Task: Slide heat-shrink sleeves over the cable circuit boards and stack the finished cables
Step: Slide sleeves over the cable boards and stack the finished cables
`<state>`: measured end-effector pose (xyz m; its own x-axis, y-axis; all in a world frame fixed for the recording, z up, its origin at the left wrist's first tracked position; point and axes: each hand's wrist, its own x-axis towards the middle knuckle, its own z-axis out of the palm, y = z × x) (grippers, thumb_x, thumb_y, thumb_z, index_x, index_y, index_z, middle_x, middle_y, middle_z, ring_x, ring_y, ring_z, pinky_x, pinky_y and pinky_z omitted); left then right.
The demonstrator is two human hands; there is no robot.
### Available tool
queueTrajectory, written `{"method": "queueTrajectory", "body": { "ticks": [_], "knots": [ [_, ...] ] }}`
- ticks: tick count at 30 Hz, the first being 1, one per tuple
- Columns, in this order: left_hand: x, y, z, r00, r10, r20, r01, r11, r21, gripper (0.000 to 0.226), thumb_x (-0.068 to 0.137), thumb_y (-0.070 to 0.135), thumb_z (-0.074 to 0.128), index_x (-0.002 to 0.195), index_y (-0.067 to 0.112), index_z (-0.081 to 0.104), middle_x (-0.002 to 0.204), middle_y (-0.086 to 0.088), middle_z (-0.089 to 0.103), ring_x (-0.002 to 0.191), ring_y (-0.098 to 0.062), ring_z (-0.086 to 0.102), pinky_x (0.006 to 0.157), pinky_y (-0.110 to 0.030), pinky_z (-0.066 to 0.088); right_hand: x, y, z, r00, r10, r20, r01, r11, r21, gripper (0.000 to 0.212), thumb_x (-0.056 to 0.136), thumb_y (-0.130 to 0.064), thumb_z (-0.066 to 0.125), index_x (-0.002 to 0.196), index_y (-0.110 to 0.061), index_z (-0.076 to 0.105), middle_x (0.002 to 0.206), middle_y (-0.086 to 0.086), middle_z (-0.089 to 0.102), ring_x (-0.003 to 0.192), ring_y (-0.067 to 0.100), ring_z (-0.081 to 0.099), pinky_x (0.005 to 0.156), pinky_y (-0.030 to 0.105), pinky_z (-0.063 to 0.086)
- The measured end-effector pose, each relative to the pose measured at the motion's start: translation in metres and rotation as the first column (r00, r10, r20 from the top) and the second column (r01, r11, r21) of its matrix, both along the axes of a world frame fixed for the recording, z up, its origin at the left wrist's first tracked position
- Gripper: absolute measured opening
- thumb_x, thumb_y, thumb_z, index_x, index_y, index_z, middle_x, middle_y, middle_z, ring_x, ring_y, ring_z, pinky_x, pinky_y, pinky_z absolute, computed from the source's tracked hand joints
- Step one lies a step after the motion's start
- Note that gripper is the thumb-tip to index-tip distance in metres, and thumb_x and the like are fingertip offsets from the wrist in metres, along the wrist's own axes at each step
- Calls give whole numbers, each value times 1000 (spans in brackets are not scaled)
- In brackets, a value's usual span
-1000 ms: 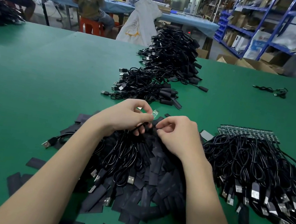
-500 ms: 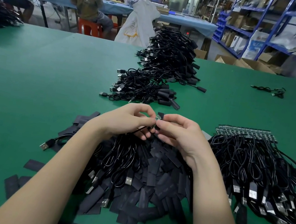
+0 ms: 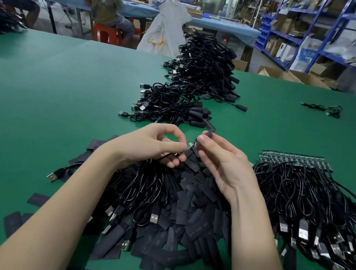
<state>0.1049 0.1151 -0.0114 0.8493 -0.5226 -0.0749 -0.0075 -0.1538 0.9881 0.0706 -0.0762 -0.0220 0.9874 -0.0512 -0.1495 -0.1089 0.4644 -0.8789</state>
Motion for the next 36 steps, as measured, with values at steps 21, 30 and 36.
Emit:
{"method": "queueTrajectory", "body": {
  "ticks": [21, 30, 36],
  "knots": [
    [1, 7, 1, 992, 0, 123, -1, 1000, 6, 17, 86, 1, 76, 101, 2, 69, 75, -5, 65, 66, -16, 61, 68, -22, 54, 0, 11, -2, 1000, -5, 10, 4, 992, 124, 12, 61, -9, 85, 72, -15, 83, 92, 5, 79, 82, 9, 75, 70, 17, 57],
    [2, 10, 0, 990, 48, 130, -46, 999, -21, 19, 83, 1, 78, 101, 3, 70, 75, -7, 70, 63, -16, 63, 66, -20, 52, -1, 7, -1, 996, 85, -4, -84, 988, 128, 19, 59, -14, 87, 78, -15, 84, 96, 5, 78, 82, 8, 74, 68, 17, 57],
    [1, 9, 0, 988, 80, 132, -72, 996, -61, 11, 84, 2, 77, 91, 2, 68, 71, -11, 72, 61, -16, 64, 64, -19, 52, 2, 8, -3, 998, 63, 27, -64, 997, 50, 19, 61, -15, 87, 79, -16, 83, 96, 4, 79, 88, 10, 74, 72, 18, 58]
  ]
}}
